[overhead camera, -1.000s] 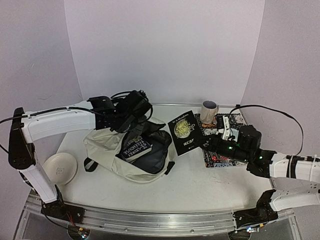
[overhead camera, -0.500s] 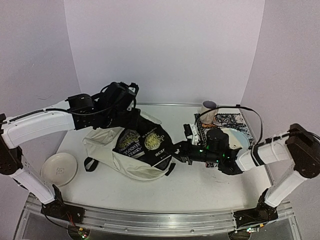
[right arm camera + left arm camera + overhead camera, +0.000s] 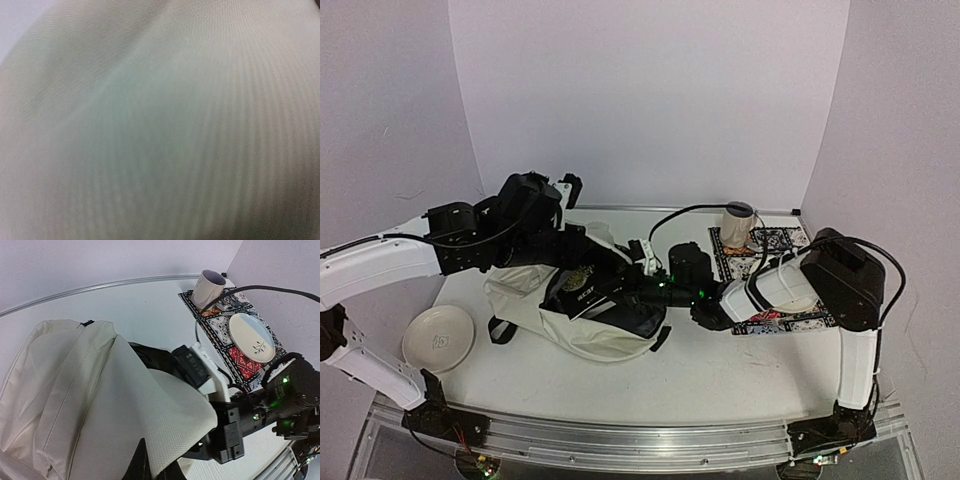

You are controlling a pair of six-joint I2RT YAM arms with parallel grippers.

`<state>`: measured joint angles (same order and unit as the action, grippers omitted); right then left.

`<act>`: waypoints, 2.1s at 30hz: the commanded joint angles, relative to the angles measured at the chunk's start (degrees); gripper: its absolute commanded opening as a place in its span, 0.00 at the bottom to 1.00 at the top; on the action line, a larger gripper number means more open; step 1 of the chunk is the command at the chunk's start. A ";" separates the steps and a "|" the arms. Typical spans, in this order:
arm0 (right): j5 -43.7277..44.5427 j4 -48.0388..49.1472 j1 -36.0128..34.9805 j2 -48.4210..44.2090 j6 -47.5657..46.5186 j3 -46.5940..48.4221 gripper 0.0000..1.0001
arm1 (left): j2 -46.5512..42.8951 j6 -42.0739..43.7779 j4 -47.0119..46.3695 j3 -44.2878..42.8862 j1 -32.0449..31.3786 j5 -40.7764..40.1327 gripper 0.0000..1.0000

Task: Pack the student bag
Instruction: Place the book in the largest pocket of the bag.

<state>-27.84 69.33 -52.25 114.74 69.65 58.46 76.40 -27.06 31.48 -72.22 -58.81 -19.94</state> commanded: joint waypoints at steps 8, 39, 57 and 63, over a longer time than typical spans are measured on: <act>5.43 -15.84 -0.98 2.17 -10.66 11.89 0.17 | -9.85 -4.43 -7.44 6.24 -0.53 9.54 0.00; 16.13 -40.82 -5.69 2.83 -27.23 22.15 0.68 | -12.47 -9.95 -14.58 15.03 -0.60 21.51 0.00; 30.68 -54.78 -6.26 -6.47 -43.85 17.29 0.98 | -13.16 -9.10 -15.22 18.06 -0.61 20.74 0.01; 32.80 -57.14 -6.21 -13.42 -47.48 8.48 0.98 | -11.05 -8.37 -15.22 20.65 -0.61 22.78 0.07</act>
<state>2.19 15.95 -58.22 107.78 26.62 71.63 64.61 -36.06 20.24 -52.71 -58.72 -1.09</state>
